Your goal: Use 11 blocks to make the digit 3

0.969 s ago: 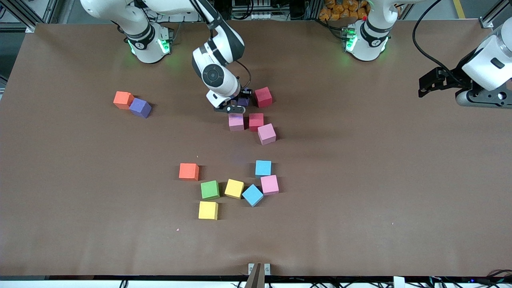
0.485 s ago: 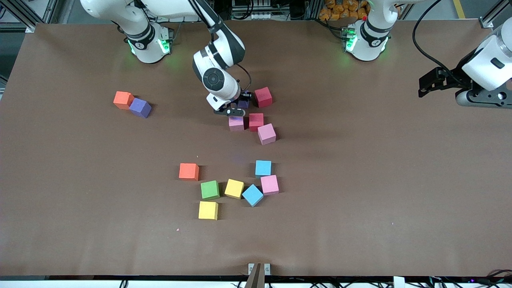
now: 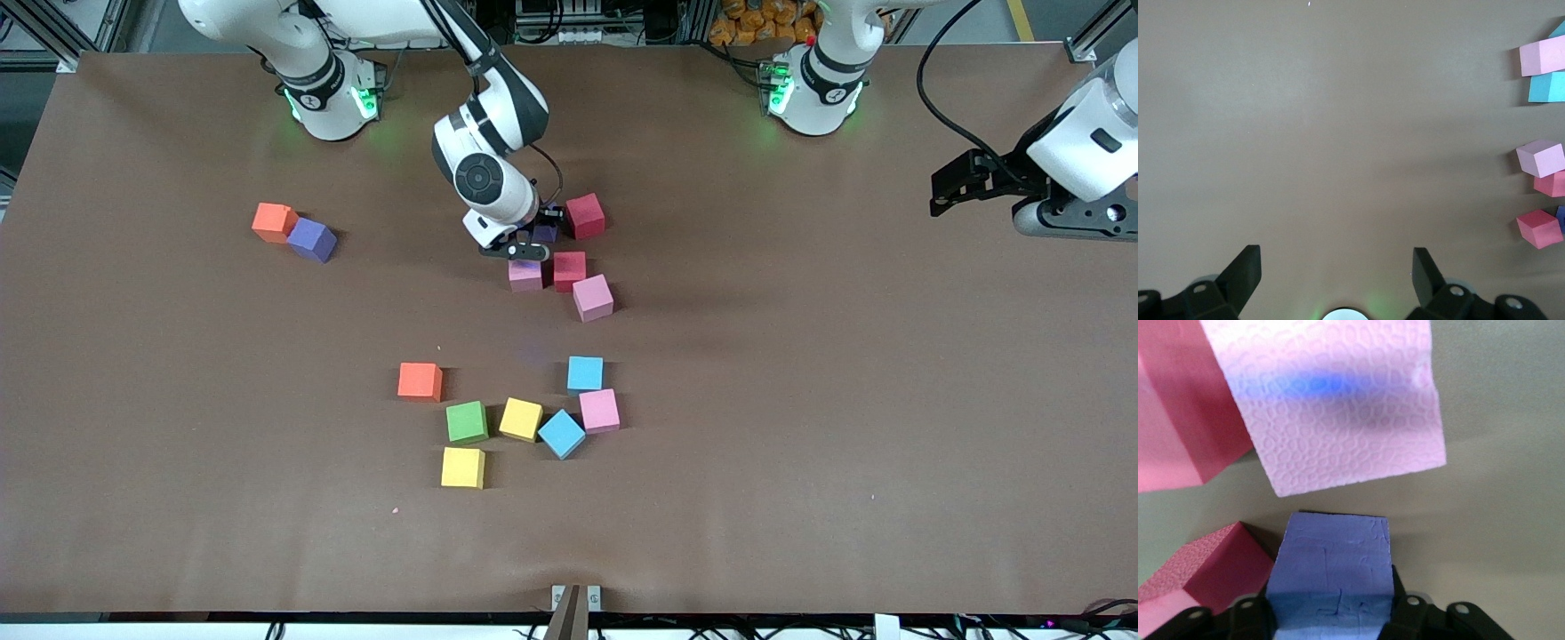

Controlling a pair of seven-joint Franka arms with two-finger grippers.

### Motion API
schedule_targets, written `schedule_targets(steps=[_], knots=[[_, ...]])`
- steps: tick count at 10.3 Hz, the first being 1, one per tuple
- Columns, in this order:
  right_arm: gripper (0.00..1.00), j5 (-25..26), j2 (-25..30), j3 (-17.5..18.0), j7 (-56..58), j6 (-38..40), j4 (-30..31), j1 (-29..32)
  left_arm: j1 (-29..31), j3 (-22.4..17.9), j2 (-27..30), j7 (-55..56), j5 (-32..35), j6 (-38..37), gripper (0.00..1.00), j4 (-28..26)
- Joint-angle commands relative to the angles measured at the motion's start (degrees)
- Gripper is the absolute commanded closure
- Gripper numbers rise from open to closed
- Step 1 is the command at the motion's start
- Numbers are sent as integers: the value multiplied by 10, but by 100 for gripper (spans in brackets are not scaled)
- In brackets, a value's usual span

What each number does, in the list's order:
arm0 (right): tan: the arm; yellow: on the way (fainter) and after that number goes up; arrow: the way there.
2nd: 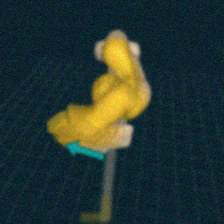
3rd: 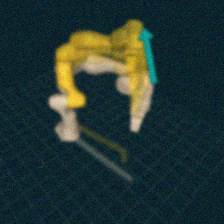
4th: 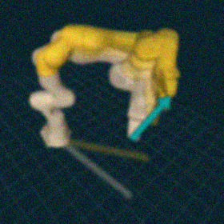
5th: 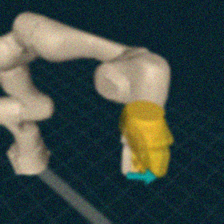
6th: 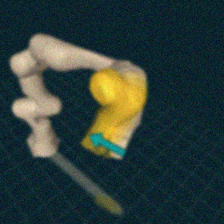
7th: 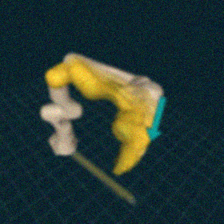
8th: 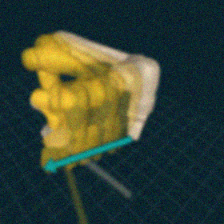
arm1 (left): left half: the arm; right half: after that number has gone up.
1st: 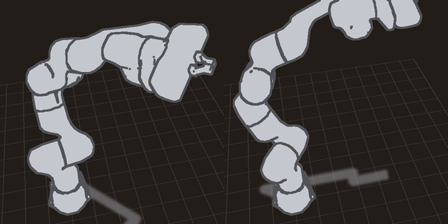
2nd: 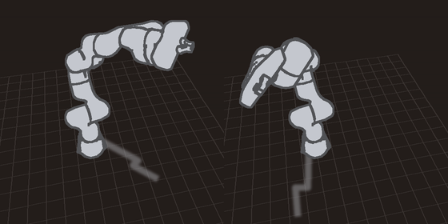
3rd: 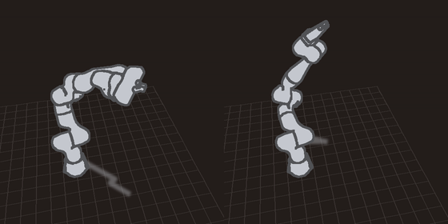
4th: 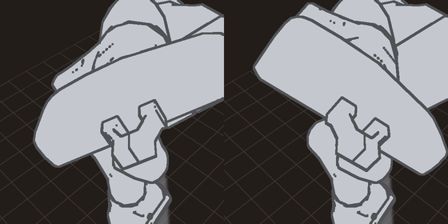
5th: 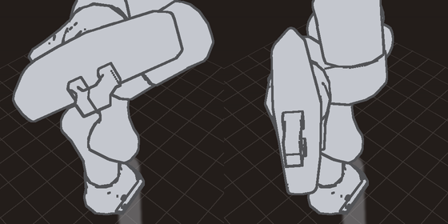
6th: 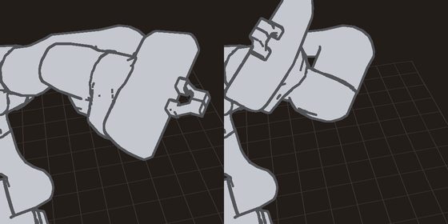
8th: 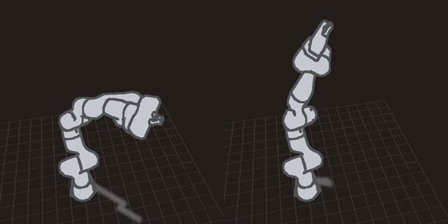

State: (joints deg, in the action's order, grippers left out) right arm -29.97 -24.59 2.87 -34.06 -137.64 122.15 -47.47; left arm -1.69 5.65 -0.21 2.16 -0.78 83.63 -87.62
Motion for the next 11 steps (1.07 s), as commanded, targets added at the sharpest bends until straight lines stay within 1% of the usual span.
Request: schedule_targets(steps=[1,4,6,8,10,11], knots=[[0,10,-11,3,-11,3,-14,1,3,1,-1,-8,-2,-11,0,7],[0,11,6,3,-8,4,-15,0,3,1,-1,-9,-2,-11,0,7],[0,20,29,-1,-6,47,-25,6,2,1,-1,-8,-1,-11,0,7],[0,77,40,-25,-7,131,-61,10,2,1,-1,-8,-2,-11,0,7],[0,97,45,-49,-4,191,-95,11,-2,1,-1,-14,-2,-11,0,5],[0,98,42,-59,-3,191,-103,11,-9,5,-1,-7,-3,-11,0,4]])
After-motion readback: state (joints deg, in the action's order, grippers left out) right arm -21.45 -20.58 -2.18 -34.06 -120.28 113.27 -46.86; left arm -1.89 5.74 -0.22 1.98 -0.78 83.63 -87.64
